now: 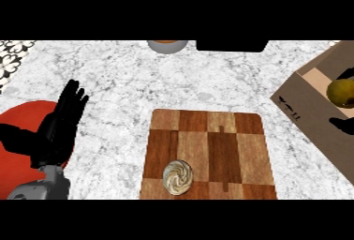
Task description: Pick the lemon from the cutting board and place it in the cardboard box
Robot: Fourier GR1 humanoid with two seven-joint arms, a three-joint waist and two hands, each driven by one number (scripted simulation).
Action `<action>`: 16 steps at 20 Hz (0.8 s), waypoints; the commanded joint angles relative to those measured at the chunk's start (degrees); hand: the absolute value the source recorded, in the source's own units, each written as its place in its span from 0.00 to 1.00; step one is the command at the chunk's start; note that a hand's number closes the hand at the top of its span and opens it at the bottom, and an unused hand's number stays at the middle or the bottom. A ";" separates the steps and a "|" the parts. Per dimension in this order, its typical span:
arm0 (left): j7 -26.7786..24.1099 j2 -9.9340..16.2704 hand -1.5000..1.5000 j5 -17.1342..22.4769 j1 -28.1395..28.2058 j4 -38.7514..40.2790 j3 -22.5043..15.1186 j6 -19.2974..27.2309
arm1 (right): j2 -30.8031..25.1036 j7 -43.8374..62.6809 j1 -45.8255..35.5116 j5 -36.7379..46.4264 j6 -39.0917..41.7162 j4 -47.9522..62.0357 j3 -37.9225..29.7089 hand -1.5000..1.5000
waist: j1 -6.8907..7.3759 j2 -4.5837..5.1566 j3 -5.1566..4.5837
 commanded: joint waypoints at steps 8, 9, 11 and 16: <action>3.56 0.69 0.50 0.39 -1.00 -2.43 0.59 0.67 | 5.27 -13.53 -9.26 -8.60 -13.84 16.69 -7.27 0.00 | -0.68 -0.14 0.61; 0.81 0.86 0.50 0.99 -1.14 0.59 2.18 0.25 | 5.90 -18.73 -6.89 -10.75 -17.94 17.32 -9.24 0.00 | -1.22 0.05 0.64; 1.49 -1.46 0.50 -1.67 0.53 -0.99 -0.98 2.26 | 6.04 -18.77 -10.15 -16.54 -14.00 15.30 -12.28 0.00 | -1.57 -0.36 0.59; 1.99 -0.09 0.50 -0.26 -1.12 -1.41 0.35 1.14 | 4.08 -16.77 -14.13 -28.57 -3.93 20.90 -19.95 0.00 | -1.53 -0.26 0.55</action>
